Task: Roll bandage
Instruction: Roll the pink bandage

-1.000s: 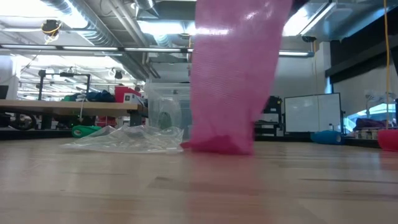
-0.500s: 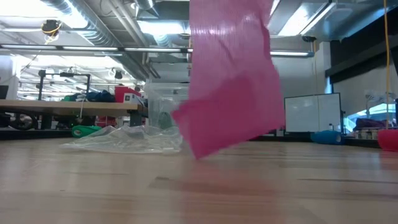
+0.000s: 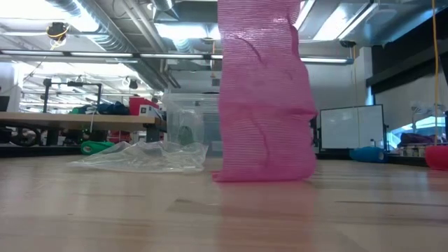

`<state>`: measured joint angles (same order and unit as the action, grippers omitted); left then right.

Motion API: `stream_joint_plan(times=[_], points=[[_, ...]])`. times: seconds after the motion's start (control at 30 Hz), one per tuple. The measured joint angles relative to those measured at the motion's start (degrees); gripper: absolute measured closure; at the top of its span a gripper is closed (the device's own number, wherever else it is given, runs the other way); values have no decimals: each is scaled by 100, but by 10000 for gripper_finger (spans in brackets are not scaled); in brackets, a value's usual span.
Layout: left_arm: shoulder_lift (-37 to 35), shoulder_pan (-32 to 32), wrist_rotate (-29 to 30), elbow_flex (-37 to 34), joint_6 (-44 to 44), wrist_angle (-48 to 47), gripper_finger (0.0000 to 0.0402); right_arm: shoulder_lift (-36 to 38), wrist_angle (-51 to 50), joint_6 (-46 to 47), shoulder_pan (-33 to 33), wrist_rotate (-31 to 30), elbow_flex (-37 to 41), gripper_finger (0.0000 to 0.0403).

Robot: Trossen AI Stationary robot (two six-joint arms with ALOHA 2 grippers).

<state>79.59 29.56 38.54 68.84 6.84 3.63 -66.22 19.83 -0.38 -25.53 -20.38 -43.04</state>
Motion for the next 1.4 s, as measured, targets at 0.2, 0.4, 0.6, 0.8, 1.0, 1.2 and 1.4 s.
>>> stream_joint_plan(times=[0.2, 0.4, 0.6, 0.8, 1.0, 1.2, 1.4], points=[[0, 0, 0, 0, -1, -3, 386, -555, 873, -27, 49, 508, 18, 162], [0, 0, 0, -2, 14, -1, 386, -906, 1223, -610, 102, 35, -87, 162], [0, 0, -1, -2, 29, 0, 386, -1132, 1127, -665, 455, 671, -314, 163], [0, 45, -102, -4, 57, -3, 386, -1140, 908, -1257, 543, 698, -587, 272], [0, 302, -197, -4, 65, -31, 386, -1136, 357, -1923, 537, 30, -796, 383], [2, 610, -637, -5, 378, -213, 386, -891, 17, -2614, 541, -785, -808, 396], [4, 800, -1473, -9, 514, -180, 386, -652, -132, -3031, 722, -1093, -809, 398]])
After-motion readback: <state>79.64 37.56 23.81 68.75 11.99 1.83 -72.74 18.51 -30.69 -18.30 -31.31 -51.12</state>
